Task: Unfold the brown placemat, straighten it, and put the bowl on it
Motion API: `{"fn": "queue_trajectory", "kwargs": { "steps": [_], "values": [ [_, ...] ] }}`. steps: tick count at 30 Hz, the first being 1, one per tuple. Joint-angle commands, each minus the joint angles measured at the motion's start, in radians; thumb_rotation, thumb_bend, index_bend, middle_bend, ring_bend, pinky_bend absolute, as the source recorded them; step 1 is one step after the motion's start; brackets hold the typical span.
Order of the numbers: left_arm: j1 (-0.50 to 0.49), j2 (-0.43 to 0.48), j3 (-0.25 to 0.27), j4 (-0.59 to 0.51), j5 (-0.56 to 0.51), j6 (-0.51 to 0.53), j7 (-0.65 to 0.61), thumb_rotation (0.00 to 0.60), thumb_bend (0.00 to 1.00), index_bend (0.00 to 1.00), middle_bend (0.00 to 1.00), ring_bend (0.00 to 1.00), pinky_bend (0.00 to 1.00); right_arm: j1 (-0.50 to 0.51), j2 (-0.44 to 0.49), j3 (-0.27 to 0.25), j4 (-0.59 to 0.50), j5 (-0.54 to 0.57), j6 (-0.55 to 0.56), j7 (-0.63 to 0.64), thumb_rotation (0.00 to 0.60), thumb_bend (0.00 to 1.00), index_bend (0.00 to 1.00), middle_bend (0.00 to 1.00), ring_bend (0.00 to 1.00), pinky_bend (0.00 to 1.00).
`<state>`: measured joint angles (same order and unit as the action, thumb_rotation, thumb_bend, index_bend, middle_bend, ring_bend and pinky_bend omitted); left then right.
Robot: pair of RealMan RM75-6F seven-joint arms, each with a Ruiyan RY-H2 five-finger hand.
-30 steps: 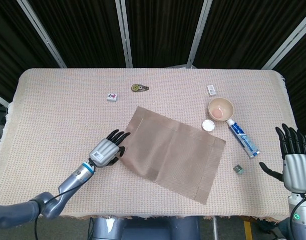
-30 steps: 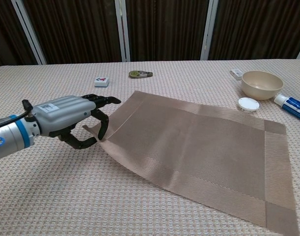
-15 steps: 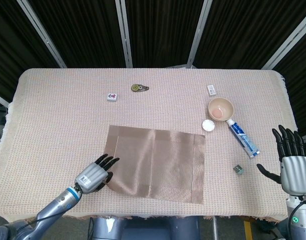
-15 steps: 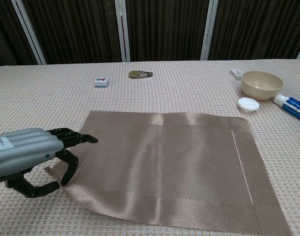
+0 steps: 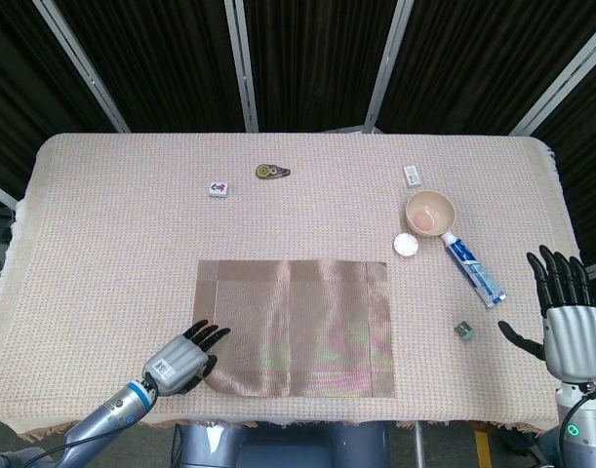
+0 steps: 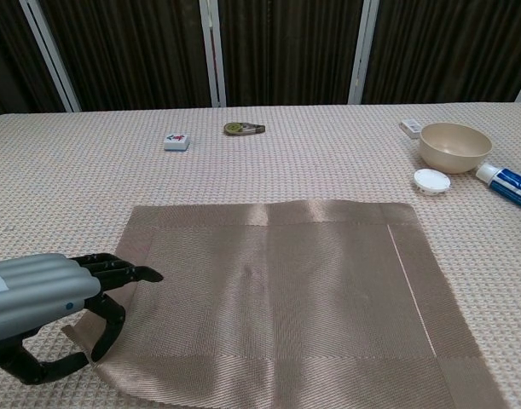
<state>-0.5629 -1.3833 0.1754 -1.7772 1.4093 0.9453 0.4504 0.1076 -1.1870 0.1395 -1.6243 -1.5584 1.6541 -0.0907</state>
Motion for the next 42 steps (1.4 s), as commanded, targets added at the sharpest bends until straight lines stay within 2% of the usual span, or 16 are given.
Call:
{"fn": "queue_trajectory", "kwargs": {
  "steps": [1,3,4,6,12,16,23,30,34,42],
  "values": [
    [-0.001,0.004,0.001,-0.004,-0.003,-0.01,-0.012,0.6,0.32,0.46,0.0,0.0,0.0,0.0,0.0,0.0,0.0,0.0,-0.001,0.0,0.6,0.0,0.0,0.0,0.0,0.0],
    [-0.003,0.005,0.001,0.0,0.002,-0.015,-0.018,0.6,0.13,0.24,0.0,0.0,0.0,0.0,0.0,0.0,0.0,0.0,-0.002,0.0,0.6,0.0,0.0,0.0,0.0,0.0],
    [-0.004,0.006,0.001,0.002,0.008,-0.017,-0.026,0.6,0.03,0.1,0.0,0.0,0.0,-0.001,0.0,0.0,0.0,-0.001,-0.002,0.0,0.6,0.0,0.0,0.0,0.0,0.0],
    [-0.006,0.009,0.001,0.003,0.028,-0.018,-0.057,0.6,0.0,0.0,0.0,0.0,0.0,-0.001,0.0,0.0,0.0,-0.002,-0.001,0.0,0.6,0.0,0.0,0.0,0.0,0.0],
    [0.008,0.044,0.004,0.022,0.136,0.052,-0.186,0.6,0.0,0.0,0.0,0.0,0.0,-0.002,0.0,-0.001,0.001,0.0,-0.006,0.002,0.6,0.0,0.0,0.0,0.0,0.0],
    [0.033,0.096,-0.019,-0.004,0.177,0.153,-0.246,0.6,0.0,0.0,0.0,0.0,0.0,0.001,-0.005,-0.002,0.007,0.012,-0.023,-0.004,0.6,0.0,0.0,0.0,0.0,0.0],
    [0.122,0.182,-0.084,-0.089,0.13,0.351,-0.31,0.6,0.0,0.0,0.0,0.0,0.0,0.025,-0.02,0.008,0.03,0.071,-0.097,-0.033,0.6,0.0,0.0,0.0,0.0,0.0],
    [0.193,0.227,-0.147,-0.113,0.03,0.479,-0.234,0.6,0.0,0.0,0.0,0.0,0.0,0.101,-0.041,0.036,0.062,0.133,-0.228,-0.081,0.6,0.0,0.0,0.0,0.0,0.0],
    [0.214,0.228,-0.193,-0.105,-0.032,0.525,-0.168,0.6,0.0,0.0,0.0,0.0,0.0,0.185,-0.062,0.069,0.09,0.191,-0.356,-0.136,0.6,0.0,0.0,0.0,0.0,0.0],
    [0.221,0.21,-0.241,-0.059,-0.092,0.537,-0.097,0.6,0.0,0.0,0.0,0.0,0.0,0.356,-0.13,0.131,0.193,0.338,-0.604,-0.238,0.6,0.0,0.0,0.0,0.0,0.0]
  ]
}}
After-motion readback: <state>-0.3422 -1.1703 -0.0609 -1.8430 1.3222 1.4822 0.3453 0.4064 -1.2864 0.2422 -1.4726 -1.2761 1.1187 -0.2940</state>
